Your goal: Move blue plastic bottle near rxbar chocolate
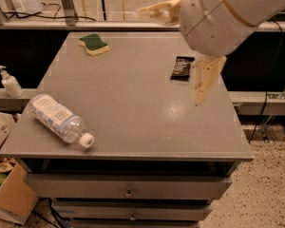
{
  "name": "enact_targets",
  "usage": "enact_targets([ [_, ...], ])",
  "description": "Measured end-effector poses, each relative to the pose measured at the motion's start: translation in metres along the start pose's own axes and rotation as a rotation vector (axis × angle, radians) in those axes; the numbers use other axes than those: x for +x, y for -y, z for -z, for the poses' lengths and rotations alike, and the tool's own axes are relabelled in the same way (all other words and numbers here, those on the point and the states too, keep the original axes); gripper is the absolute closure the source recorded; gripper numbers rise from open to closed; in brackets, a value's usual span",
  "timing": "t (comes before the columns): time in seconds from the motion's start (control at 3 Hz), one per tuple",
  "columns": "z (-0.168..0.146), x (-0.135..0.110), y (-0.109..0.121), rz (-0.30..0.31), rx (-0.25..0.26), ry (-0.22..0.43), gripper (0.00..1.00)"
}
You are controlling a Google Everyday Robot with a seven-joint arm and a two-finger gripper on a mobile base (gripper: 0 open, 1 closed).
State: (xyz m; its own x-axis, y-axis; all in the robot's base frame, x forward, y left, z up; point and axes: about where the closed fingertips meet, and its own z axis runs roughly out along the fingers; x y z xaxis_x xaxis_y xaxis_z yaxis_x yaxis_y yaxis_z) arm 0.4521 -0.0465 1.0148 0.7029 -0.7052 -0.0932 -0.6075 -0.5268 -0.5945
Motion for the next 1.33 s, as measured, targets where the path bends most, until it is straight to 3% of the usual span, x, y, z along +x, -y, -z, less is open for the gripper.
enact_targets([
  [0.33,-0.037,-0.022,0.008,0.196,0.016,0.042,0.00],
  [0.67,-0.077,-0.047,0.014,0.342,0.001,0.065,0.00],
  [1.33,-0.063,-0.052,0.018,0.361,0.029,0.061,0.00],
])
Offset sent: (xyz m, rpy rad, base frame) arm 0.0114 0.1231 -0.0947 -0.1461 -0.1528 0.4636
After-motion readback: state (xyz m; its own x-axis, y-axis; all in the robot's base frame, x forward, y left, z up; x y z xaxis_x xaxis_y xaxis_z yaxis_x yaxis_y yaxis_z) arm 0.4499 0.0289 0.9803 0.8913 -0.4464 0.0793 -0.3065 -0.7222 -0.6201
